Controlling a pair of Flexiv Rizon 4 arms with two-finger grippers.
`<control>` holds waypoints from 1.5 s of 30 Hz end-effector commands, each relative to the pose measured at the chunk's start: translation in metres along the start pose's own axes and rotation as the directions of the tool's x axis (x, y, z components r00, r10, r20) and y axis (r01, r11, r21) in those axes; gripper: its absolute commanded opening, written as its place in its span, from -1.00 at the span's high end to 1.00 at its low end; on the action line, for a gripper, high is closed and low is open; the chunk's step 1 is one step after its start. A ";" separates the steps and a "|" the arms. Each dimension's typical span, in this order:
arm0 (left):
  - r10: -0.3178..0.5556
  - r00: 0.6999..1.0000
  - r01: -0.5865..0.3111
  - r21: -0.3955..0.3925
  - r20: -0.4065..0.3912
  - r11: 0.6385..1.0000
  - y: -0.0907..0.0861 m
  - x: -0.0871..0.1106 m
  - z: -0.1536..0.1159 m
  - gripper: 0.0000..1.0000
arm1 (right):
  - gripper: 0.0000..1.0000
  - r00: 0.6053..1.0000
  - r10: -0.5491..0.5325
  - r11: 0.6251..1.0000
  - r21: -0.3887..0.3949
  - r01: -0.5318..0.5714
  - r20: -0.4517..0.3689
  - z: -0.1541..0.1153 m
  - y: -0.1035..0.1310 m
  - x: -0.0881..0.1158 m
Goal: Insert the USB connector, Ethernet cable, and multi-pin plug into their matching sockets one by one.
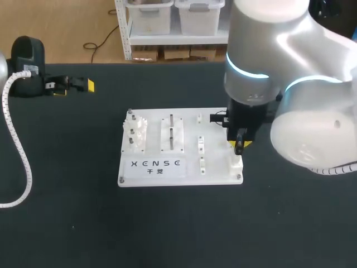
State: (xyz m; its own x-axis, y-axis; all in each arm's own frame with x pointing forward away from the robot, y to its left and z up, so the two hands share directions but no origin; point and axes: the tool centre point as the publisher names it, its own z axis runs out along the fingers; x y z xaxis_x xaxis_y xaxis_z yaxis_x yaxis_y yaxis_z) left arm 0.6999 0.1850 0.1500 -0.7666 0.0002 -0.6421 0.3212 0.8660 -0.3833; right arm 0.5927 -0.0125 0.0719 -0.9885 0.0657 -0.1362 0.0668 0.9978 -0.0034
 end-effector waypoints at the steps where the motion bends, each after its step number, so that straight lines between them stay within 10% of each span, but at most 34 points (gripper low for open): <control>1: 0.000 1.000 0.000 0.000 0.000 1.000 0.000 0.000 0.000 -1.00 | 1.00 1.000 0.004 1.000 0.004 -0.004 0.005 0.002 0.001 0.002; 45: 0.000 1.000 0.000 0.000 0.000 1.000 0.000 0.000 0.000 -1.00 | 1.00 1.000 0.011 1.000 0.010 -0.011 0.003 0.008 0.002 -0.005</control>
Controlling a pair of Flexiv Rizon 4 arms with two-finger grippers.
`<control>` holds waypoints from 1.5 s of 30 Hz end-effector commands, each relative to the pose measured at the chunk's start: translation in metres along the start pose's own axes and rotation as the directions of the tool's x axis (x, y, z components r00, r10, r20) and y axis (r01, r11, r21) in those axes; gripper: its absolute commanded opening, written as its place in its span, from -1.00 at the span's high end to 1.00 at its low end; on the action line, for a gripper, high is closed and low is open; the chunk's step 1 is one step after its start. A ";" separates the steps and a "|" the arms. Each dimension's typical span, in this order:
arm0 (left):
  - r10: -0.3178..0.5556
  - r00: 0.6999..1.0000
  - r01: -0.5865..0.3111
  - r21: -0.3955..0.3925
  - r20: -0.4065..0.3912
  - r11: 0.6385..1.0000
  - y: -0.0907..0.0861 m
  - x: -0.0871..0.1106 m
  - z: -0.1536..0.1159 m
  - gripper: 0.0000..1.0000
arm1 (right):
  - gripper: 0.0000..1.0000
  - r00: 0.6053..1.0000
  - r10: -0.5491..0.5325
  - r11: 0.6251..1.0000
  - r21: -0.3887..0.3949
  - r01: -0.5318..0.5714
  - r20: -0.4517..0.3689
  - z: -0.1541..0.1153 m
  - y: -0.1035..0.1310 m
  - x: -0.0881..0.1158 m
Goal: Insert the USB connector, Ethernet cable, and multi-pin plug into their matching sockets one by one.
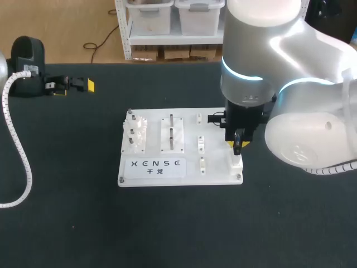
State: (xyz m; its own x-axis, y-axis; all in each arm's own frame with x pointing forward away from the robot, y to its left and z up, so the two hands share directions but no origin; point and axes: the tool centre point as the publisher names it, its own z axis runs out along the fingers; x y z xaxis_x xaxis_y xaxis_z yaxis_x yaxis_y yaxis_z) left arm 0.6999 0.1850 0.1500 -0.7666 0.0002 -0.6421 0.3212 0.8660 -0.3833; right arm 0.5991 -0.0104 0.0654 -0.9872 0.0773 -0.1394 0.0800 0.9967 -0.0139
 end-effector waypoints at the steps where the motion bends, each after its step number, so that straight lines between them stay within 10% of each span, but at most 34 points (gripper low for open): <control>1: 0.000 1.000 0.000 0.000 0.000 1.000 0.000 0.000 0.000 -1.00 | 1.00 1.000 -0.001 1.000 -0.003 0.001 0.000 0.000 -0.001 0.000; 45: 0.000 1.000 0.000 0.000 0.000 1.000 0.000 0.000 0.000 -1.00 | 1.00 1.000 0.002 1.000 -0.004 -0.002 -0.009 0.001 0.001 0.000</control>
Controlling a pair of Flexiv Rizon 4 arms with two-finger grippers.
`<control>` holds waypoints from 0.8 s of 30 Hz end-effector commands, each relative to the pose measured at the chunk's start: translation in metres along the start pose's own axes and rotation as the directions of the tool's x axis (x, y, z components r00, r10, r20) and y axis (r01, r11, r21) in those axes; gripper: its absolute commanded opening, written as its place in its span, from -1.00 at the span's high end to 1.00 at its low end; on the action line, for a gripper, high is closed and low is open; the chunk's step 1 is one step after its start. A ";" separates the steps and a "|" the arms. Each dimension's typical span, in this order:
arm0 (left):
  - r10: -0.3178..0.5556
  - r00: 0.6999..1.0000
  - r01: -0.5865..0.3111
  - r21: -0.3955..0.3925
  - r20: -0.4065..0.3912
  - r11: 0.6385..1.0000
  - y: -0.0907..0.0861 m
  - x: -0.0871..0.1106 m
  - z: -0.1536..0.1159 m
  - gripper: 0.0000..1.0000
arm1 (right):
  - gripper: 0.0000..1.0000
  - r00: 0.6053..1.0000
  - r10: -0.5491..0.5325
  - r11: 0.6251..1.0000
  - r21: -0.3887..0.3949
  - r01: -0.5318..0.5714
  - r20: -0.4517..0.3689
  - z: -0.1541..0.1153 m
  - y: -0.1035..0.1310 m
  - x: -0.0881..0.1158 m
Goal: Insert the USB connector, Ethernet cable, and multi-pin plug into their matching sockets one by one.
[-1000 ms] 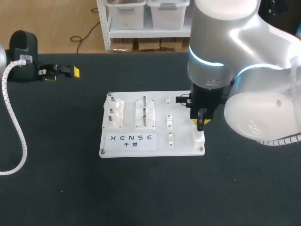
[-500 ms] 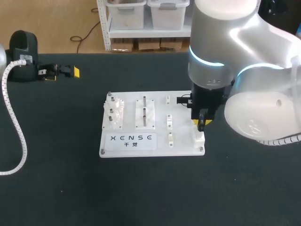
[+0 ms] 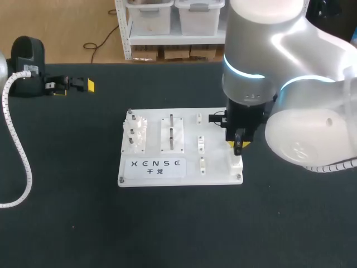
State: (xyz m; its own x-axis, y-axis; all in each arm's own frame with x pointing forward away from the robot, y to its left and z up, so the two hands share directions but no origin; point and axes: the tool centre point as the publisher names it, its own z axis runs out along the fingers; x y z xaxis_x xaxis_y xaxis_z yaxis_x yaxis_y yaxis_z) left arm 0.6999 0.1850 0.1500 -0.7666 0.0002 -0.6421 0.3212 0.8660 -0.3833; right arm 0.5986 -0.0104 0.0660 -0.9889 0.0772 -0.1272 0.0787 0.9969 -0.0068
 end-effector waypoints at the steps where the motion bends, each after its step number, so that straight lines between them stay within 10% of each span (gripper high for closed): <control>1: 0.000 1.000 0.000 0.000 0.000 1.000 0.000 0.000 0.000 -1.00 | 1.00 1.000 0.002 1.000 0.003 -0.002 0.004 0.001 0.001 0.000; 24: 0.000 1.000 0.000 0.000 0.000 1.000 0.000 0.000 0.000 -1.00 | 1.00 1.000 -0.008 1.000 0.002 0.008 -0.009 0.001 -0.002 0.000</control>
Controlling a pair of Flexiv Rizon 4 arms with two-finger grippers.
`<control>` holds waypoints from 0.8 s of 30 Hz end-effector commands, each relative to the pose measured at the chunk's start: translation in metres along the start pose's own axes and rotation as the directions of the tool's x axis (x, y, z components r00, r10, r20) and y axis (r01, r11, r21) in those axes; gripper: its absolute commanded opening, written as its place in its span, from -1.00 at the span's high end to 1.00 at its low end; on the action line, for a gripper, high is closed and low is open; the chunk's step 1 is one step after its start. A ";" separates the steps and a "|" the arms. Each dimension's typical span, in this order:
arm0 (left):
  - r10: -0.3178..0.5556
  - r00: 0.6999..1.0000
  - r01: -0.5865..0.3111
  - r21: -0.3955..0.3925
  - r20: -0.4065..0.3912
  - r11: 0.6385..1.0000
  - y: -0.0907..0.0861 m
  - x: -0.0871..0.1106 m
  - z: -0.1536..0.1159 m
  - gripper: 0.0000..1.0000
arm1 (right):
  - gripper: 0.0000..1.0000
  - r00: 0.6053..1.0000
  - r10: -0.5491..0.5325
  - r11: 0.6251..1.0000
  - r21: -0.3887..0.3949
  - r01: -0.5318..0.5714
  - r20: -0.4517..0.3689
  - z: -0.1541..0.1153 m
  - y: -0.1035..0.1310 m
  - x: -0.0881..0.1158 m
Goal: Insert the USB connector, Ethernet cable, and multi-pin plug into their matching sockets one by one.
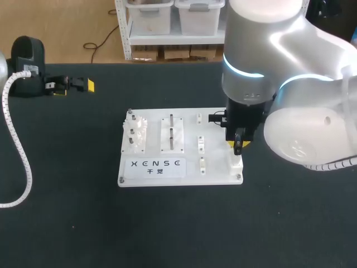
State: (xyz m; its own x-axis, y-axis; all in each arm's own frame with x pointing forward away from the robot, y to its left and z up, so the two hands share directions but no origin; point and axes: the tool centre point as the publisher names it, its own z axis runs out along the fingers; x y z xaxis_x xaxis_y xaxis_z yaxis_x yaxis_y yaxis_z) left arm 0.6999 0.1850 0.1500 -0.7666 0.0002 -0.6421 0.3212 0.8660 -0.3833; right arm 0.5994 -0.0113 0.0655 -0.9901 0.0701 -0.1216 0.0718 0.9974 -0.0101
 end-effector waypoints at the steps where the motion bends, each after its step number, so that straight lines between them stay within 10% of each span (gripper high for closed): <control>1: 0.000 1.000 0.000 0.000 0.000 1.000 0.000 0.000 0.000 -1.00 | 1.00 1.000 -0.002 1.000 -0.002 0.002 -0.005 0.000 -0.001 0.001; 24: 0.000 1.000 0.000 0.000 0.000 1.000 0.000 0.000 0.000 -1.00 | 1.00 1.000 -0.001 1.000 0.000 0.001 -0.014 0.003 -0.002 0.003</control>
State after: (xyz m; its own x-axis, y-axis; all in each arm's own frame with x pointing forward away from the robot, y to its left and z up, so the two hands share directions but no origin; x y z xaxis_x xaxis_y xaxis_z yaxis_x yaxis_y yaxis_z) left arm 0.6999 0.1850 0.1500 -0.7666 0.0002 -0.6421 0.3212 0.8660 -0.3833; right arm 0.5974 -0.0131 0.0650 -0.9921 0.0684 -0.1055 0.0698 0.9975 -0.0092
